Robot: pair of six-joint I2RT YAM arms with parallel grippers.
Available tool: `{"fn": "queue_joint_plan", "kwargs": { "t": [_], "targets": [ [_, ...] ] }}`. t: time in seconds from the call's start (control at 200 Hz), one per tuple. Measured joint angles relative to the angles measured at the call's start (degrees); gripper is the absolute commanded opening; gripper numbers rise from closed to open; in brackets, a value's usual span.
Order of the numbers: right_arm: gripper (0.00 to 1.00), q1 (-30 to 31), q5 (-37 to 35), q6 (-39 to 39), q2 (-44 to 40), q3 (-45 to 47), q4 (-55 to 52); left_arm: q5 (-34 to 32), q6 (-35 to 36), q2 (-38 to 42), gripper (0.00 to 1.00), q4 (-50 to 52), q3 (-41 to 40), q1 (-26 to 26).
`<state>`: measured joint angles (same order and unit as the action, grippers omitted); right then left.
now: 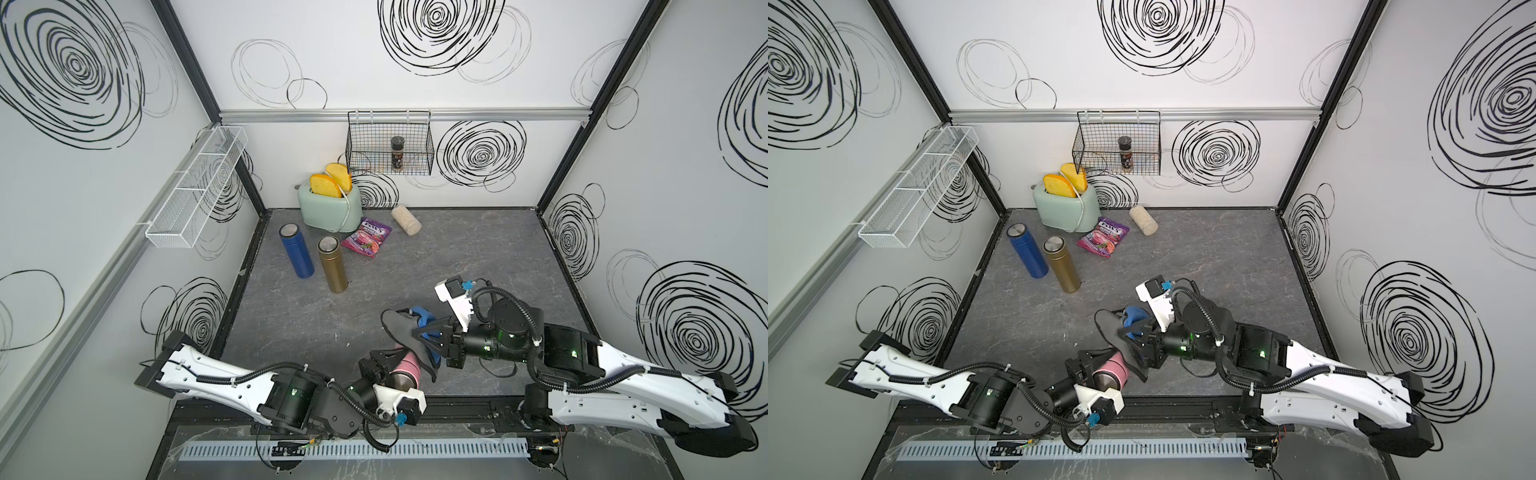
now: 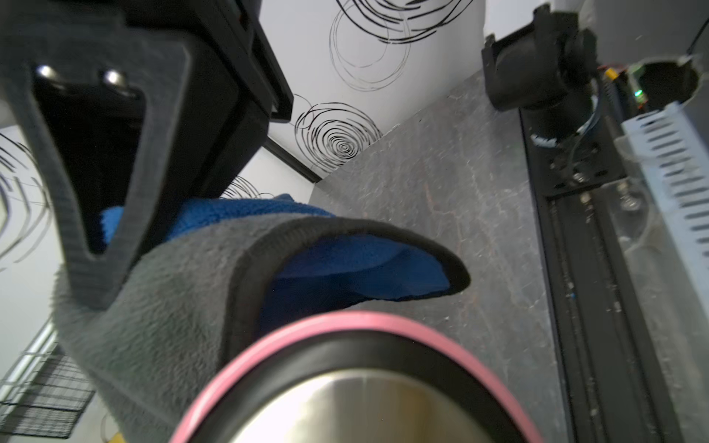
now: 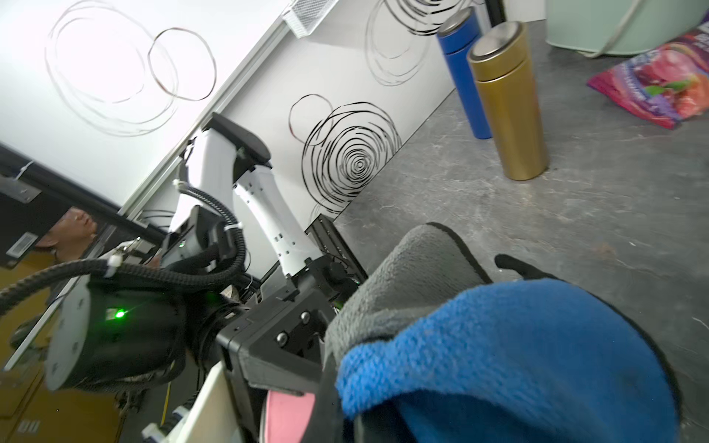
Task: Wipe the surface of the thermos
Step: Wipe the dirt from the surface of the thermos.
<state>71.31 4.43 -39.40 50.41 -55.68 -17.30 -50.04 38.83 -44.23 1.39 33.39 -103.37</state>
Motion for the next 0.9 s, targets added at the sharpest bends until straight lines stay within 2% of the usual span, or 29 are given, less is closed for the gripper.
{"fn": "queue_joint_plan", "kwargs": {
  "t": [0.14, 0.255, 0.345, 0.475, 0.58, 0.685, 0.845, 0.9],
  "targets": [
    [0.0, -5.46, 0.57, -0.26, 0.17, 5.81, -1.29, -7.85, 11.04, -0.09, 0.0, -8.7, -2.95, -3.72],
    [0.0, -7.96, -1.46, -0.33, 0.04, 6.38, -5.55, -13.42, 18.82, -1.86, 0.0, -14.08, -4.72, -5.35],
    [0.0, -2.8, -5.53, -0.33, 0.87, 3.58, -8.98, -16.94, 23.04, -4.7, 0.0, -16.63, -5.64, -5.68],
    [0.0, 11.5, -15.98, -0.15, 8.94, -6.93, -14.58, -21.4, 26.21, -8.02, 0.0, -18.18, -6.69, -5.95],
    [0.0, 13.14, -21.79, 0.02, 15.61, -12.74, -19.37, -26.62, 27.45, -9.9, 0.0, -18.23, -7.04, -6.54],
    [0.0, 9.86, -22.05, 1.27, 19.08, -14.67, -20.13, -29.16, 28.46, -12.24, 0.0, -17.79, -7.28, -7.1],
    [0.0, -1.25, -19.1, 4.83, 19.39, -14.69, -19.78, -28.85, 28.59, -13.62, 0.0, -17.86, -6.82, -9.99],
    [0.0, -1.14, -19.67, 5.44, 19.37, -15.15, -20.02, -28.74, 27.93, -13.68, 0.0, -17.73, -6.54, -10.64]
  ]
}}
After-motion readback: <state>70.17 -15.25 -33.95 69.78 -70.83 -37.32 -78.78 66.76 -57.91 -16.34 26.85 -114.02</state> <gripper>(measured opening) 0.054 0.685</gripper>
